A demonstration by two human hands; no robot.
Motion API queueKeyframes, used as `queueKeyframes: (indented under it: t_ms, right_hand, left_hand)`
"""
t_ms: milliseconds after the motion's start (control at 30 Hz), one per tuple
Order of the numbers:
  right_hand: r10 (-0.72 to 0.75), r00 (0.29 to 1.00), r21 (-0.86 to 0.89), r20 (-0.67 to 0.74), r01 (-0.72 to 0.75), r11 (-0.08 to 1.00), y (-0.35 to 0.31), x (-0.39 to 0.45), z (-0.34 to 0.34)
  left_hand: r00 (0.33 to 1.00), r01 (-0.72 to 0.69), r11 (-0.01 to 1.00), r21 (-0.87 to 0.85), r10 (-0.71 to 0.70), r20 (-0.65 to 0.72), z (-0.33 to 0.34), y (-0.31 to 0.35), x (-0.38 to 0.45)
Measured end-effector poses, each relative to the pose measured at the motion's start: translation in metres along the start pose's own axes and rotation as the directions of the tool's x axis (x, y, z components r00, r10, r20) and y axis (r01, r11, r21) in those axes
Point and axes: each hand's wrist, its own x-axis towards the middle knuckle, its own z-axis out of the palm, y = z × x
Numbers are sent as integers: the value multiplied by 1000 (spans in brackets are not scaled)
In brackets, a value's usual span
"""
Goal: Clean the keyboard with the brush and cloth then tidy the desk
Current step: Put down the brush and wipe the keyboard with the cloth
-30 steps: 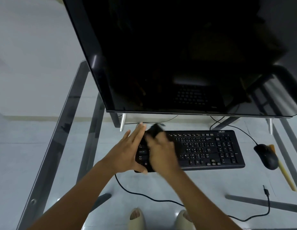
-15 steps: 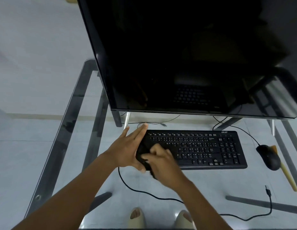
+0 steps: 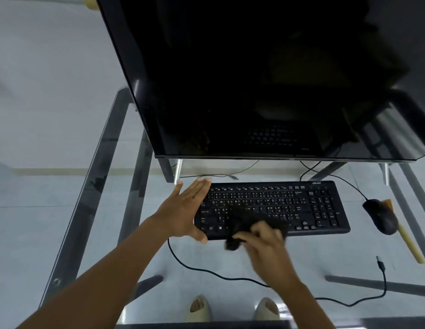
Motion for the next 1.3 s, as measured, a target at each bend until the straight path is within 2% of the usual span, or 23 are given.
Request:
queueKeyframes:
  t_ms: [67,133,200,300,333,400,533,633,700,733,767,800,833,867,900,933,1000,1067,1100,1133,1200,1267,1300]
  right_hand:
    - [166,980,13,-106,-166,986,31,-16,-12]
    - [215,969,23,-121,-214,977,37,-22,-16]
    - [191,976,37,-107,-188,981,15,-14,-8]
    - [11,999,-4,-42,-11,1000,-24,5,8]
    - [-36,999,-24,-36,35,999,-27,10,6]
    - [-35,999,-45,-31,34,998,-10,10,-3]
    - [204,977,-56,-65,-207,977,46,-9,-30]
    - [418,874,35,-249,-423,905,59,6,-28]
    - [484,821,45,-304,-495,868,35,23,-9]
    - [442,848,22,-294,-456,890,14,30,1]
    - [334,912,-17,-237,-347,938,-10,34,12]
    - [161,979,-45,-126,-168,985,-33,35,21]
    - [-30,999,-51,15,31,998,-48,35,27]
    - [-178,975,-43,132,185,982,-51,40,27]
    - [-244,952,-42,184,256,966,-45,49,22]
    - [-207,964,-67,168,221,973,-35,60,18]
    - [79,997,-103,-23,-81,991,-10,80,7]
    - [347,924,-73,-163,-362,929,-3,92,4]
    - [367,915,-64,-166,-382,922,-11,94,8]
    - [323,936,-69,-143,-335,940,-26,94,14]
    - [99,995,-71,-20,-100,992,-58,83,27]
    - [-145,978,-52,149,154,987,-73,69,35]
    - [-191,966,-26,176,198,980,-69,70,33]
  left_hand:
    - [1000,-1,1000,-18,1,10,-1,0,-1]
    - [1000,-3,999,-34,3,11,-1,-2,-1]
    - [1000,-5,999,-32,5,11,-1,-1,0]
    - [1000,-5,1000,-28,6,18,0,1,0]
    - [1000,-7,1000,-28,7,20,-1,1,0]
    - [1000,-9,1000,-28,10,23,-2,1,0]
    - [1000,-15,998,-56,16,20,-2,1,0]
    - [1000,-24,996,-90,25,9,2,0,-1]
    - [999,-34,993,-111,34,-5,5,-2,-2]
    - [999,-40,993,-115,39,-9,5,-4,-2]
    - [999,-45,992,-116,44,-15,5,-5,-2]
    - [998,-53,992,-116,51,-23,6,-6,-2]
    - [998,-62,992,-114,59,-31,6,-7,-1]
    - [997,-70,991,-116,66,-37,6,-8,-1]
    - [997,-73,990,-124,69,-37,6,-9,0]
    - [997,-72,988,-136,68,-33,7,-9,-1]
    - [998,-65,986,-155,61,-27,8,-10,-1]
    - [998,-66,984,-167,62,-27,10,-10,-2]
    - [997,-70,983,-170,65,-33,10,-11,-2]
    - [997,-74,982,-173,68,-41,11,-12,-1]
    - [996,-79,982,-171,71,-55,13,-14,0]
    - [994,-84,983,-162,73,-76,15,-14,2]
    - [994,-86,982,-168,74,-76,15,-14,2]
